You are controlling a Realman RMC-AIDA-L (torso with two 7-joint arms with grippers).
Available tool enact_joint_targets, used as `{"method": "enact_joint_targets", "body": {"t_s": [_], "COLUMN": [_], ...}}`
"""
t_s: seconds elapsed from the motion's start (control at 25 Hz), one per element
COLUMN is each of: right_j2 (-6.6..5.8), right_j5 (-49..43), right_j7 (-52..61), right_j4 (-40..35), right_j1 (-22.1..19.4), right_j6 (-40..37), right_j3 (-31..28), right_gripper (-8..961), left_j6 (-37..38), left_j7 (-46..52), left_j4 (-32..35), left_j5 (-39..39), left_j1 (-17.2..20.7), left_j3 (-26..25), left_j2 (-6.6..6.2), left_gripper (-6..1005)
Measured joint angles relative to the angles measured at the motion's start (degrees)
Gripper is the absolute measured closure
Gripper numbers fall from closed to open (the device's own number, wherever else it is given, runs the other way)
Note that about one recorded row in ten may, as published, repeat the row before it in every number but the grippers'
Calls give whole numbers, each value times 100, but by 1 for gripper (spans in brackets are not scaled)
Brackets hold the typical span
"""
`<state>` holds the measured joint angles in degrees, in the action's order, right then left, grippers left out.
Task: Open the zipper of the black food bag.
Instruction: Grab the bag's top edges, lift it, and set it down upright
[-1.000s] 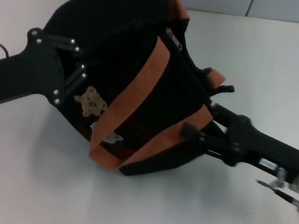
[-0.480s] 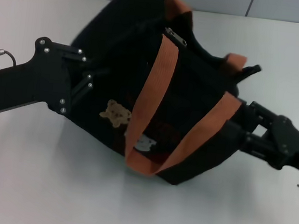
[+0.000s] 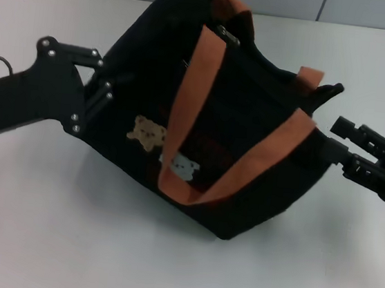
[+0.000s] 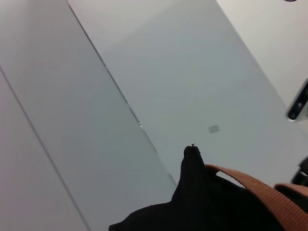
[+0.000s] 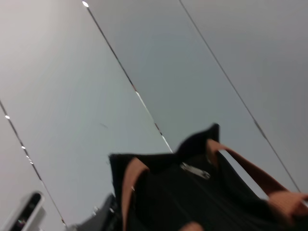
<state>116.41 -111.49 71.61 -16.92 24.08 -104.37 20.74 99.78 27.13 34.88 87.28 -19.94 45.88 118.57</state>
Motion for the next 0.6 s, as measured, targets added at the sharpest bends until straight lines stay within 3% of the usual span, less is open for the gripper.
{"method": "enact_joint_targets", "body": {"t_s": [0.16, 0.36, 0.44, 0.48, 0.52, 0.6], "right_j2": [-12, 29, 158, 158, 267, 301], "right_j5": [-70, -190, -240, -240, -243, -242], "right_j7": [98, 105, 107, 107, 72, 29], "right_j4": [-70, -23, 61, 61, 148, 257], "right_j1": [-87, -11, 215, 215, 430, 567], "right_j6": [132, 364, 543, 543, 700, 789], "right_j3": [6, 140, 434, 434, 679, 811], "right_gripper": [177, 179, 180, 181, 181, 182], "left_j6": [-12, -13, 68, 68, 142, 342], "left_j7": [-67, 64, 248, 248, 293, 341], "left_j4": [17, 326, 612, 612, 731, 969], "left_j5": [-13, -13, 4, 4, 14, 33], "left_j1": [-20, -135, -225, -225, -243, -262], "left_j3": [-212, -508, -505, -505, -485, -397], "left_j2": [-12, -143, -263, -263, -286, -300], "left_gripper": [926, 925, 925, 925, 925, 925]}}
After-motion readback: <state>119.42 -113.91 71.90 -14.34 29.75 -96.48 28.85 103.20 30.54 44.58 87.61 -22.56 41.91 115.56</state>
